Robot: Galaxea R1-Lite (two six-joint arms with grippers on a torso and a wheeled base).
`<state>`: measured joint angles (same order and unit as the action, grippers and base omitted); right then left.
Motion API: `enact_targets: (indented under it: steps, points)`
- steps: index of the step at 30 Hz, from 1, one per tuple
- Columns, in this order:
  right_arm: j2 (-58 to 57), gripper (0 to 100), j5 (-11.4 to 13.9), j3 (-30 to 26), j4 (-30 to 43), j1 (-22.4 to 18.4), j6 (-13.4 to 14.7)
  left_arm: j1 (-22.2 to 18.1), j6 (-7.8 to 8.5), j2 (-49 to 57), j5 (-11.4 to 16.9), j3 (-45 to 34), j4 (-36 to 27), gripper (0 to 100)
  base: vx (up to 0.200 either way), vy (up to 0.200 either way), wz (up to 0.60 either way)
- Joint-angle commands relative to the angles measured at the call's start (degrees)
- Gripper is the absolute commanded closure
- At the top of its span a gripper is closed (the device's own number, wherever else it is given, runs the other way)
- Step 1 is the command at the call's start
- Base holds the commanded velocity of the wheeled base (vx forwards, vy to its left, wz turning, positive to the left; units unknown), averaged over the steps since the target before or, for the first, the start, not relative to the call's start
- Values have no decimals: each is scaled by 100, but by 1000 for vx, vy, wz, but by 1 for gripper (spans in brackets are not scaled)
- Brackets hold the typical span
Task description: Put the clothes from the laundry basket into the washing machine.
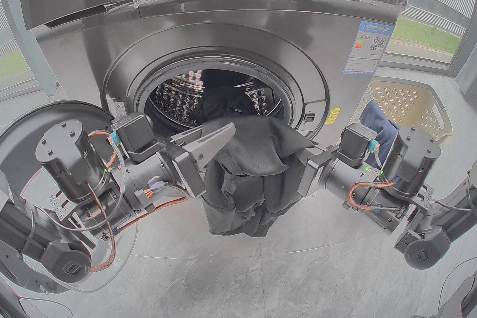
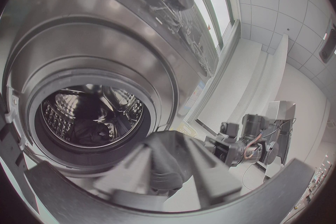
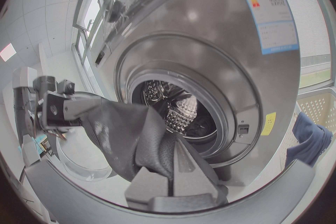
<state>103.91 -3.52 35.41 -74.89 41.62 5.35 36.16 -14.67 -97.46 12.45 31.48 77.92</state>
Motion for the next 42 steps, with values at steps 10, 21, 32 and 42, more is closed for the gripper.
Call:
enact_targets:
  steps: [10,21,32,42]
  points:
    - [-407,100,1,203,-158,233,10,-56,-19,-853,3,-546,171,0,0,0,0]
    - [-152,100,-114,800,-96,224,19,-56,51,-1644,-5,-1126,1085,0,0,0,0]
    - [129,100,-193,1381,-87,224,27,-83,526,-2163,74,-1355,1094,0,0,0,0]
    - [-3,100,-193,1214,-114,303,45,-399,825,-2963,-76,-564,1085,0,0,0,0]
